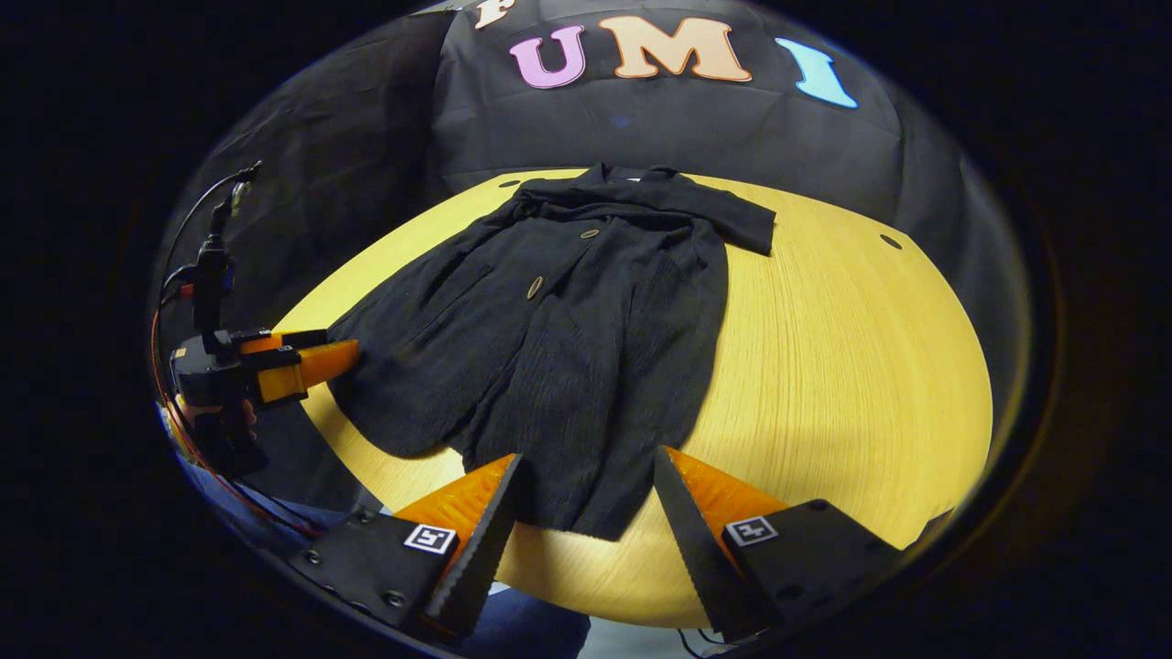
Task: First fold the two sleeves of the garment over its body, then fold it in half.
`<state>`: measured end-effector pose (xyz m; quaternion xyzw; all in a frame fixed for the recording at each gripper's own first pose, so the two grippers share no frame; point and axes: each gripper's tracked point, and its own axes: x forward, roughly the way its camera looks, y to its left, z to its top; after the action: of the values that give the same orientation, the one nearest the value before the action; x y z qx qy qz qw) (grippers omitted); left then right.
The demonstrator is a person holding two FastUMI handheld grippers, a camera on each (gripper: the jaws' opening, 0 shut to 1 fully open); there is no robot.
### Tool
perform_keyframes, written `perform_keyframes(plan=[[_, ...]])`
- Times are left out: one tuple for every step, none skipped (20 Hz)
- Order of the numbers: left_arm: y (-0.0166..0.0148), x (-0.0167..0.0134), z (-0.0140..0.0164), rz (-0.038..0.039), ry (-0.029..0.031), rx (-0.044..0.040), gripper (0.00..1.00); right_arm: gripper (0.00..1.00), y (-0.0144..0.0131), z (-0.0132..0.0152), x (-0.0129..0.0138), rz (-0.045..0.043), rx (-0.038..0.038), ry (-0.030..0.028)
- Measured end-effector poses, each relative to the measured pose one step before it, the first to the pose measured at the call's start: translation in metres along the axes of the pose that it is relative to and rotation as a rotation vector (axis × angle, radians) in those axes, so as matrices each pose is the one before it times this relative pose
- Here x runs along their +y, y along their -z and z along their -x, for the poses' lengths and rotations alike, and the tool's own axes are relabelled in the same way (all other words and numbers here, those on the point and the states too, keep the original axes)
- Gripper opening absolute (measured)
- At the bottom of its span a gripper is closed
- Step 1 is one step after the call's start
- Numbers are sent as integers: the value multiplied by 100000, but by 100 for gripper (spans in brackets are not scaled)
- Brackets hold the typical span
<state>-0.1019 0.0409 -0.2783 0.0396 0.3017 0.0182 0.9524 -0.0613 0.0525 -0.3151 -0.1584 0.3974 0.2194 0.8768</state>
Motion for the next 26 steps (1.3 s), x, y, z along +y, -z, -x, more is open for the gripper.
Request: perform_keyframes(plan=[[-12,-426,-210,-1670,1551,-702,90,91,39,19,299,199,137,-1036],[77,-305,14,-1585,1637,5,88,81,55,-166,102,-302,-152,127],[-155,-212,-25,-1211,1350,-321,78,79,-98,-77,-14,284,-6,270],[-32,-240,-66,-875,1372,134,71,77,76,-125,397,-331,339,-1047],[-71,-241,-56,-894,1210,108,63,74,2,35,12,-1151,37,439],[-4,-80,-112,-1505,663,435,58,63,-3,-76,113,-507,334,-211],[-44,-348,-19,-695,1446,422,51,63,-32,-172,167,-724,304,-767],[31,-96,37,-504,615,519,47,55,197,111,304,-762,582,-1222],[-134,-315,-71,-656,1020,-221,37,51,-42,76,158,-513,449,-1076],[55,-98,5,-898,-48,69,33,42,112,-221,222,-538,803,-1375],[53,-42,-29,-1239,41,489,20,37,-5,38,68,-1079,653,-321],[-79,-252,44,-579,815,-312,20,30,-11,-109,-33,-303,203,-823],[-15,51,-62,-483,-128,644,10,29,11,-109,21,-914,861,-234],[-85,-4,-7,-1033,-22,-207,7,20,-32,119,127,-523,241,-528],[26,18,-12,-964,-268,971,5,18,62,-32,-56,-469,978,-364],[-27,35,-57,-809,-624,654,5,12,-82,30,161,-502,787,-339],[1,40,-29,-1222,-586,1214,0,8,14,47,-47,0,1108,-102],[36,58,62,-764,-419,512,0,9,-153,100,18,1091,154,-194],[-115,32,-89,-210,-132,367,0,9,-128,141,42,-373,94,597],[-62,52,67,515,71,212,0,4,27,19,-32,465,72,445],[-24,18,-94,750,248,426,0,4,-73,-34,-49,740,-139,496],[-12,76,-35,948,231,490,0,4,-2,-36,30,728,120,410],[-28,-15,-35,1173,52,442,0,4,-109,-31,-30,1056,72,290],[-56,-56,-35,803,-45,338,0,4,-79,164,-71,840,74,319],[-73,-108,-4,541,-231,408,0,0,-125,63,-114,571,310,119],[22,-42,45,359,-547,469,0,0,-78,2,16,321,317,-275]])
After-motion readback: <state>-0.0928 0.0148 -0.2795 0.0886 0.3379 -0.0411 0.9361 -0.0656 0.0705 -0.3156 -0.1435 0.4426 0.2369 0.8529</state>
